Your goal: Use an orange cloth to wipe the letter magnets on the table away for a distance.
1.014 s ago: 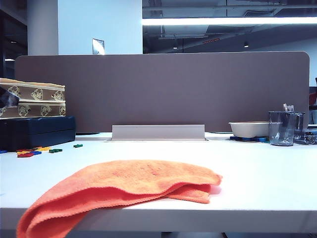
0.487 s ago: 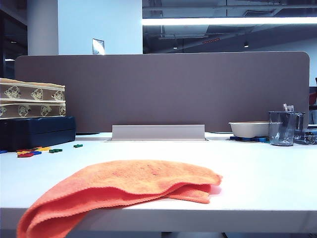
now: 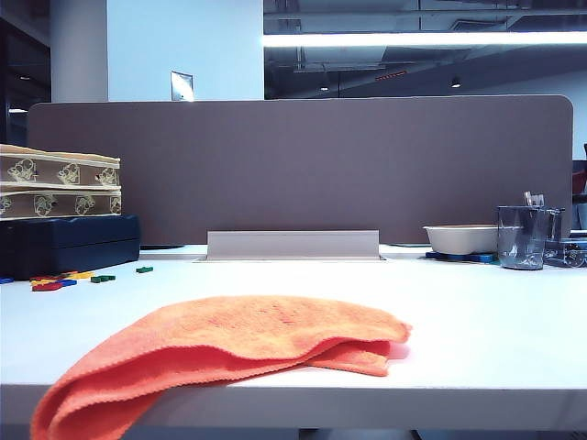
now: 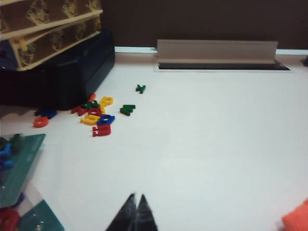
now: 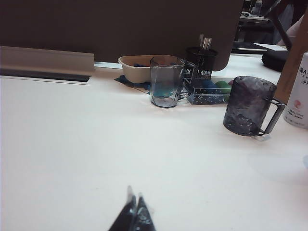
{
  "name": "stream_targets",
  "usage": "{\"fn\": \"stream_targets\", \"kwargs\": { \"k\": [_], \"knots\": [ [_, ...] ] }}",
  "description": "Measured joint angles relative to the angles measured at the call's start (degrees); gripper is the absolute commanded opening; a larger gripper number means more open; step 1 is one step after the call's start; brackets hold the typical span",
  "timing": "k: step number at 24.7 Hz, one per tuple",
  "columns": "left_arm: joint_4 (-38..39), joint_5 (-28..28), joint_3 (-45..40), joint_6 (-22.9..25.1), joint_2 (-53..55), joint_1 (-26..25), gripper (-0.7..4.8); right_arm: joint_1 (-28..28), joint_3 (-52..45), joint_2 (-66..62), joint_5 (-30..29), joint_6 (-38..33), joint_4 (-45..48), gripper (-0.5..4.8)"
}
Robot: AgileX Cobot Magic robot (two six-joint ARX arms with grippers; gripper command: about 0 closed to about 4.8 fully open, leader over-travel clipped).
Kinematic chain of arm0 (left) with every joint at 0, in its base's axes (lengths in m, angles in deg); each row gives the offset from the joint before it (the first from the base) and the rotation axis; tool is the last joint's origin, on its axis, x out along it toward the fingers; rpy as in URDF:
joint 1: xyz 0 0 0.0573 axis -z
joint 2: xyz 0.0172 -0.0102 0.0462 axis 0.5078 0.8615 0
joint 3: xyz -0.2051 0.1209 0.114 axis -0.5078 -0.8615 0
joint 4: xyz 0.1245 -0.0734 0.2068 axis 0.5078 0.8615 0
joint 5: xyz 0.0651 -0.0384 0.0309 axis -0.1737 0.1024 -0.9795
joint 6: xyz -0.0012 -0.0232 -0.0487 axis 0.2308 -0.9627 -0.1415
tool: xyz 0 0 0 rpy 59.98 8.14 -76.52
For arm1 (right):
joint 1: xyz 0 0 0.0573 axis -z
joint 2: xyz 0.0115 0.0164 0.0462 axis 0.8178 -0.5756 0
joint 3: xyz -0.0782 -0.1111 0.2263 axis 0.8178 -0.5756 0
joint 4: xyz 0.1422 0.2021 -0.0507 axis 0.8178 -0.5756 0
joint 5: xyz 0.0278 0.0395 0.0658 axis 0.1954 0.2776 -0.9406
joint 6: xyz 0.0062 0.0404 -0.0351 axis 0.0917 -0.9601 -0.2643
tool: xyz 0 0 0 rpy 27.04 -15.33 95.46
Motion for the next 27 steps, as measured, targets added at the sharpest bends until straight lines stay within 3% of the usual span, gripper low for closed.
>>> {"fn": "stream_targets", "kwargs": {
  "k": [5,19,27],
  "knots": [
    [-1.3,0.0,0.0,-0.2,0.0,-2.2,-0.05,0.0,0.0,0.0,0.0,0.0,0.0,-0.05],
    [-1.2,0.2,0.0,-1.5,-0.2,-2.2,-0.05,0.0,0.0,0.0,0.0,0.0,0.0,-0.05],
    [1.8,0.2,0.0,-1.5,-9.5,-2.2,-0.05,0.0,0.0,0.0,0.0,0.0,0.0,-0.05]
  ]
}}
